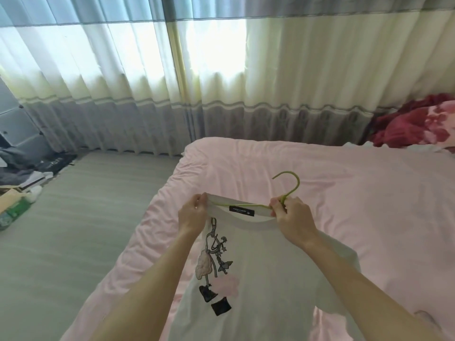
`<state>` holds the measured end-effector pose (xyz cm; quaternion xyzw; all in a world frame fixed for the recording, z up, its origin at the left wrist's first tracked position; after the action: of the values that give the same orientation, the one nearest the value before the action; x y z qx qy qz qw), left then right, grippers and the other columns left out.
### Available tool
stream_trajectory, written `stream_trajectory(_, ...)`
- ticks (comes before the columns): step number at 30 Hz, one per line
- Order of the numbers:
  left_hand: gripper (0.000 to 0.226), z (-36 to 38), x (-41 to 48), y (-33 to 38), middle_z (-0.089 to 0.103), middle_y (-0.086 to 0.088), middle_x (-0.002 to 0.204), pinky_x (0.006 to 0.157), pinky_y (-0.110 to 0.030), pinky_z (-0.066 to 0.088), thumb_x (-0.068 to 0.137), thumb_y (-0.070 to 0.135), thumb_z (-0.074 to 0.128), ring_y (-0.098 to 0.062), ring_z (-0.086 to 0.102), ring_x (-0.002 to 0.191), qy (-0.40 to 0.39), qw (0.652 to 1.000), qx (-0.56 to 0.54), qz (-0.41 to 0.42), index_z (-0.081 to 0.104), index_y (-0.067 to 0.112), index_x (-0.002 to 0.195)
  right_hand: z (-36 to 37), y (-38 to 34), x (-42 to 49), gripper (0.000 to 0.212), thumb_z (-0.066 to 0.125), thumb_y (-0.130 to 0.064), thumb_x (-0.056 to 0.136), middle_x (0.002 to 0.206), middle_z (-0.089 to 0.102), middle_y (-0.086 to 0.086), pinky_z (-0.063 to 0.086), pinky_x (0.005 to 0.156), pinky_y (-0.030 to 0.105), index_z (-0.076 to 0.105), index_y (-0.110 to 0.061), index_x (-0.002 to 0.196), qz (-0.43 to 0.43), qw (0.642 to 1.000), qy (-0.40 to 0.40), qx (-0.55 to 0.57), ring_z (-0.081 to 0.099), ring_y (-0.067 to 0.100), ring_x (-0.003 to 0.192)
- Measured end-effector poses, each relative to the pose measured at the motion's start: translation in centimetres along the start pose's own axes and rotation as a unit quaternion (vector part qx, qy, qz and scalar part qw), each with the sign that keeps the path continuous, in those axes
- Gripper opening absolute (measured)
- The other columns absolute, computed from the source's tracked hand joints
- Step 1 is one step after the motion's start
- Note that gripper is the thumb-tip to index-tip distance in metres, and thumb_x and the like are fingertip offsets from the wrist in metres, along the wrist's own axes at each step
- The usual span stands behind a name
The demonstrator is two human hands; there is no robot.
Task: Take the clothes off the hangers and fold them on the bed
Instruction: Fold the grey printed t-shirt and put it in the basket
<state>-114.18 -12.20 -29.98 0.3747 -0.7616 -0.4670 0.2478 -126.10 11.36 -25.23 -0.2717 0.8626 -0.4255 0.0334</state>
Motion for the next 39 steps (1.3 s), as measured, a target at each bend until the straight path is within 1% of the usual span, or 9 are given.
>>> stream_trajectory(4, 0.023, 0.8, 0.3, -1.0, 0.065, -0.012, 0.099, 0.078, -0.047, 0.061, 0.102, 0.033, 0.055, -0.031, 0.066, 0.095, -0.012, 0.969, -0.193, -0.154, 0.068, 0.017, 0.093, -0.2, 1.6, 0.4, 0.025, 0.050, -0.029, 0.104, 0.073, 0.068, -0.014, 0.038, 0.078, 0.029, 0.067, -0.024, 0.086, 0.025, 0.999, 0.004, 0.031, 0.058, 0.016, 0.091)
stream_trajectory(11, 0.024, -0.2, 1.1, -2.0, 0.066, -0.004, 0.097, 0.070, -0.032, 0.052, 0.105, 0.022, 0.048, -0.019, 0.062, 0.085, -0.069, 0.913, -0.331, -0.230, 0.063, 0.011, 0.120, 0.1, 0.4, 0.1, 0.027, 0.049, -0.031, 0.104, 0.076, 0.072, -0.014, 0.039, 0.074, 0.012, 0.066, -0.026, 0.084, 0.066, 0.989, 0.026, 0.134, 0.062, 0.000, 0.086)
stream_trajectory(19, 0.026, 3.5, 1.3, 3.9, 0.067, -0.004, 0.106, 0.083, -0.032, 0.053, 0.102, 0.038, 0.051, -0.017, 0.062, 0.091, -0.180, 0.980, -0.064, -0.059, 0.066, 0.018, 0.107, -1.2, -1.0, 3.5, 0.025, 0.046, -0.025, 0.106, 0.085, 0.072, 0.002, 0.050, 0.092, 0.028, 0.062, -0.011, 0.093, 0.241, 0.824, 0.159, 0.487, 0.070, 0.012, 0.084)
stream_trajectory(22, 0.023, 5.9, -0.8, 7.3, 0.066, 0.003, 0.095, 0.069, -0.017, 0.050, 0.101, 0.042, 0.054, -0.006, 0.060, 0.075, -0.252, 0.968, -0.004, 0.020, 0.063, 0.021, 0.106, -1.5, -1.5, 4.4, 0.025, 0.047, -0.025, 0.106, 0.085, 0.072, 0.003, 0.052, 0.078, 0.022, 0.062, -0.011, 0.093, 0.257, 0.810, 0.196, 0.489, 0.071, 0.012, 0.080)
stream_trajectory(25, 0.044, 7.9, -2.2, 8.4, 0.065, 0.009, 0.102, 0.064, -0.004, 0.042, 0.087, 0.046, 0.072, 0.006, 0.058, 0.082, -0.332, 0.939, 0.024, 0.082, 0.060, 0.020, 0.120, -2.1, -1.4, 4.8, 0.026, 0.047, -0.023, 0.106, 0.069, 0.068, -0.004, 0.049, 0.074, 0.022, 0.061, -0.013, 0.086, 0.279, 0.742, 0.210, 0.572, 0.067, 0.011, 0.073)
stream_trajectory(28, 0.056, 9.3, -2.3, 7.7, 0.063, 0.006, 0.105, 0.077, -0.018, 0.048, 0.074, 0.045, 0.086, -0.009, 0.061, 0.092, -0.383, 0.908, 0.139, 0.100, 0.062, 0.019, 0.118, -2.6, -0.7, 4.9, 0.026, 0.045, -0.021, 0.106, 0.066, 0.063, -0.006, 0.043, 0.082, 0.030, 0.058, -0.016, 0.084, 0.305, 0.690, 0.204, 0.624, 0.064, 0.011, 0.073)
stream_trajectory(31, 0.029, 9.6, -1.4, 6.3, 0.057, 0.005, 0.076, 0.056, -0.025, 0.041, 0.077, 0.047, 0.078, -0.013, 0.055, 0.067, -0.338, 0.890, 0.283, 0.119, 0.069, 0.021, 0.085, -3.8, 0.0, 4.7, 0.020, 0.045, -0.012, 0.105, 0.079, 0.061, 0.003, 0.054, 0.082, 0.030, 0.058, -0.008, 0.089, 0.313, 0.650, 0.231, 0.653, 0.064, 0.016, 0.075)
stream_trajectory(34, 0.033, 10.5, -1.0, 4.5, 0.053, 0.003, 0.065, 0.056, -0.030, 0.041, 0.078, 0.047, 0.069, -0.019, 0.054, 0.062, -0.342, 0.881, 0.303, 0.123, 0.055, 0.024, 0.059, -5.0, 0.6, 4.4, 0.022, 0.043, -0.007, 0.103, 0.075, 0.058, 0.003, 0.057, 0.077, 0.026, 0.056, -0.006, 0.086, 0.309, 0.633, 0.265, 0.659, 0.064, 0.018, 0.072)
stream_trajectory(39, 0.040, 12.4, -0.2, 1.2, 0.065, 0.003, 0.074, 0.072, -0.043, 0.057, 0.066, 0.063, 0.053, -0.020, 0.065, 0.073, -0.358, 0.869, 0.305, 0.154, 0.065, 0.027, 0.076, -5.0, 2.9, 3.9, 0.032, 0.031, -0.006, 0.098, 0.063, 0.054, -0.009, 0.035, 0.084, 0.031, 0.052, -0.018, 0.077, 0.324, 0.634, 0.293, 0.638, 0.062, 0.009, 0.064)
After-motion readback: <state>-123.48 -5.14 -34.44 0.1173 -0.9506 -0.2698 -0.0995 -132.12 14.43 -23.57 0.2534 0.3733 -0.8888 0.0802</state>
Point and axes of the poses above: each hand's wrist, its own x-axis towards the middle knuckle, its own z-axis out of the palm, y = z × x, the point moved 3 cm from there along x, towards the middle knuckle
